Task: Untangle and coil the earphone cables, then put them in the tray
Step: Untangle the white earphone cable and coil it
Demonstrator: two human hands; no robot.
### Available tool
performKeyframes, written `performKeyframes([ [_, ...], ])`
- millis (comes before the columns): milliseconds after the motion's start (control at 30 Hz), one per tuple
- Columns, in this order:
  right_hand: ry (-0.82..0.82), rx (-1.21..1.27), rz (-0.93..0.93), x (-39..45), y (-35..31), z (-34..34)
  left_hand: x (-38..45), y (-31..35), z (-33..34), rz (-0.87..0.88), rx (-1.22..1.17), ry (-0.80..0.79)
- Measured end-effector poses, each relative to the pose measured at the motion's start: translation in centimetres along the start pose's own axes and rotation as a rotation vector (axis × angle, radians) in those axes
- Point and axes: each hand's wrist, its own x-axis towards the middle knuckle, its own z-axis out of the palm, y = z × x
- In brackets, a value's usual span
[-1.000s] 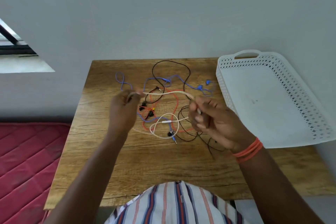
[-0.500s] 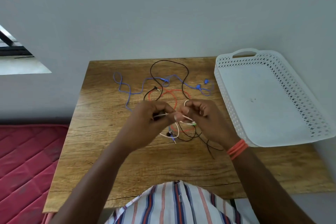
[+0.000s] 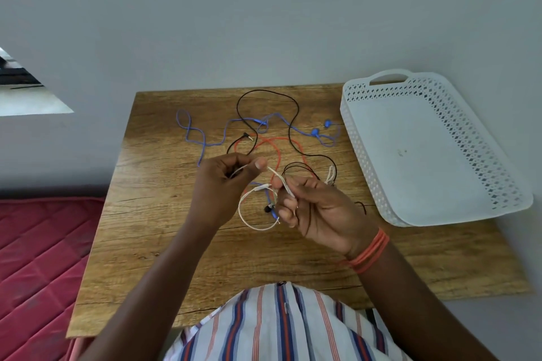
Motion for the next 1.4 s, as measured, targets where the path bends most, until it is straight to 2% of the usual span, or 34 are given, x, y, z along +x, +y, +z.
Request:
performKeyframes([
  [100,-0.030,0.146,-0.083,0.0,-0.4,0.1,-0.5,0.1,0.7,0.013,0.014,-0.106],
  [167,0.000,0.230,-0.169,0.2,-0.8,0.0,-1.2,0.0,1.2,-0.009,0.056,-0.270],
  [267,0.205,0.238,-0.313,0.2,-1.3,0.0,-2.8,0.2,2.1,-0.084,0.145,-0.569],
  [367,0.376,0.100,-0.413,0.0,-1.5,0.1,-3.9,0.9,2.6,-0.063,0.221,-0.712],
  [400,0.423,-0.046,-0.436,-0.1,-1.5,0.1,-4.1,1.3,2.5,0.001,0.258,-0.722],
  [500,0.595,-0.703,-0.549,-0.6,-1.2,-0.7,-3.8,2.2,1.9,0.191,0.339,-0.686],
  [567,0.564,-0.994,-0.519,-0.9,-1.1,-1.3,-3.1,2.6,1.1,0.237,0.297,-0.561],
  [633,0.431,-1.078,-0.352,-1.3,-1.1,-1.6,-2.1,2.9,0.2,0.243,0.205,-0.375],
  [700,0.252,-0.895,-0.192,-1.6,-1.0,-1.2,-1.3,3.1,-0.3,0.192,0.150,-0.208],
  [767,0.132,-0.588,-0.114,-1.9,-1.2,-0.6,-0.6,2.4,-0.3,0.121,0.079,-0.097],
  [867,0.022,-0.239,-0.047,-1.9,-1.7,-0.1,-0.3,1.5,0.5,0.073,0.050,-0.063],
  [967,-0.175,0.084,-0.033,-1.7,-1.8,0.5,-0.6,0.9,1.9,0.007,-0.129,-0.243],
  [1000,-0.186,0.191,-0.081,-1.6,-1.8,0.5,-0.9,0.9,2.4,-0.034,-0.183,-0.334],
  [1067,-0.102,0.345,-0.218,-1.4,-2.2,0.2,-1.8,0.6,3.5,-0.083,-0.203,-0.505],
  [1167,0.197,0.372,-0.457,-1.4,-3.2,0.0,-3.2,0.6,4.6,-0.167,-0.179,-0.734],
  [1233,0.393,0.182,-0.612,-1.6,-3.5,0.0,-3.9,1.0,4.5,-0.176,-0.107,-0.863],
  [1300,0.590,-0.243,-0.774,-1.9,-3.4,0.0,-4.4,2.3,4.0,-0.109,-0.005,-0.958],
  [1367,0.759,-0.731,-0.926,-2.5,-2.8,-0.3,-4.4,4.4,3.2,-0.008,0.035,-0.957],
  [1400,0.780,-0.907,-0.935,-2.9,-2.5,-0.5,-4.3,5.4,2.8,0.057,0.024,-0.923],
])
